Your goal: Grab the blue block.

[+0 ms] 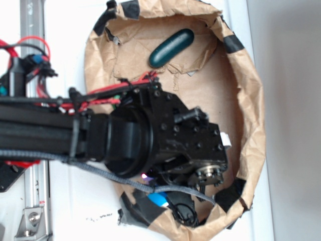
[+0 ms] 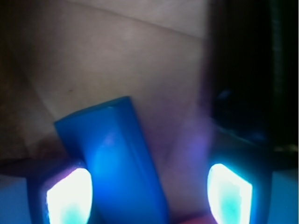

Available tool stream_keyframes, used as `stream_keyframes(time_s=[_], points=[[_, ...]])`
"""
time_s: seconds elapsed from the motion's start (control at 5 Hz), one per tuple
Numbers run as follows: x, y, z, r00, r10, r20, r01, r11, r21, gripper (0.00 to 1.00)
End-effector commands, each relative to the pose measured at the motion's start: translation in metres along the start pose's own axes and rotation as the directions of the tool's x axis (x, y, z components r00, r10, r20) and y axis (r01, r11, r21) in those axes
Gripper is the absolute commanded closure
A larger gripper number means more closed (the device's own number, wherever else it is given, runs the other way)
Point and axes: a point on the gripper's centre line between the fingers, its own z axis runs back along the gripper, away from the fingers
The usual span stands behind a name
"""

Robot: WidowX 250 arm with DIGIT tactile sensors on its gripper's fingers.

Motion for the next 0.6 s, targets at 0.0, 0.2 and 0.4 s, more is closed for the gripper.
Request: stream_keyframes(time_s=[0.0, 0.2, 0.4], points=[[-0.017, -0.027, -0.016, 0.981, -0.184, 0.069, 0.186, 0.982, -0.028, 0.0], [-0.013, -0.03, -0.031, 0.973, -0.216, 0.077, 0.209, 0.974, 0.091, 0.0], [-0.008, -0.027, -0.033, 0.964, -0.234, 0.123, 0.191, 0.938, 0.289, 0.0]])
